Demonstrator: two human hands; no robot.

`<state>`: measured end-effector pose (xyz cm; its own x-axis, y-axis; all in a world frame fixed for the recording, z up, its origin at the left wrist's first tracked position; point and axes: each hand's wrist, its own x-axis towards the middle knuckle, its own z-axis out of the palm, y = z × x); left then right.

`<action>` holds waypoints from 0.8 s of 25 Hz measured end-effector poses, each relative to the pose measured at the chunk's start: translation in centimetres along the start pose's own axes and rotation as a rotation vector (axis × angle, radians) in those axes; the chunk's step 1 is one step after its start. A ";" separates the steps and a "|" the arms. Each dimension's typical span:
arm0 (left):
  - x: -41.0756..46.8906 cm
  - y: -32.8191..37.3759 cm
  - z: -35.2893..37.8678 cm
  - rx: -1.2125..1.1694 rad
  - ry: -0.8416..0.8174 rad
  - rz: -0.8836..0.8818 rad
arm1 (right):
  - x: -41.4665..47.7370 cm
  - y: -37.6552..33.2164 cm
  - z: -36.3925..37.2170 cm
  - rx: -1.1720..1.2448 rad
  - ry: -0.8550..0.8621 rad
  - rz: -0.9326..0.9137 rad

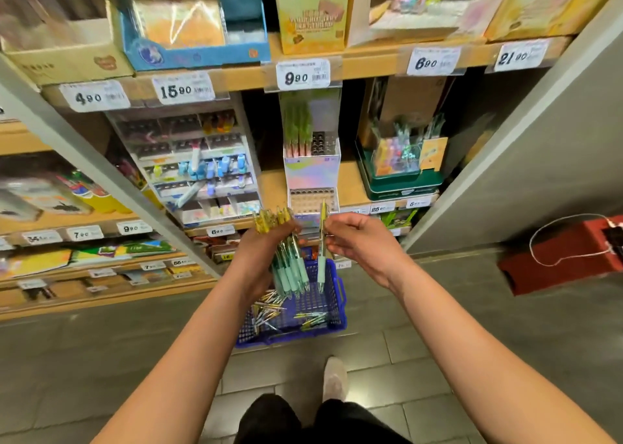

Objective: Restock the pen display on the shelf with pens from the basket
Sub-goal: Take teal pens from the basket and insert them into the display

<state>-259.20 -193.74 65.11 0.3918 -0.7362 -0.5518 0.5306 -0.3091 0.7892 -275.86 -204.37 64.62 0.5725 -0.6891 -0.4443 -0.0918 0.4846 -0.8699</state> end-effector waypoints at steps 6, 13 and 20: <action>7.9 0.5 1.3 0.024 0.017 0.021 | 7.1 -1.5 -2.0 -0.009 0.033 -0.042; 17.2 0.9 1.7 0.033 -0.012 0.056 | 16.0 -2.2 -3.5 -0.171 0.174 -0.209; 20.8 1.1 2.0 -0.017 -0.040 0.017 | 24.9 -7.9 -4.0 -0.288 0.436 -0.513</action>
<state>-251.99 -210.61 55.07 0.3705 -0.7651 -0.5266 0.5372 -0.2860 0.7935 -264.11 -227.50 59.58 0.2302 -0.9723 0.0414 -0.1441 -0.0761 -0.9866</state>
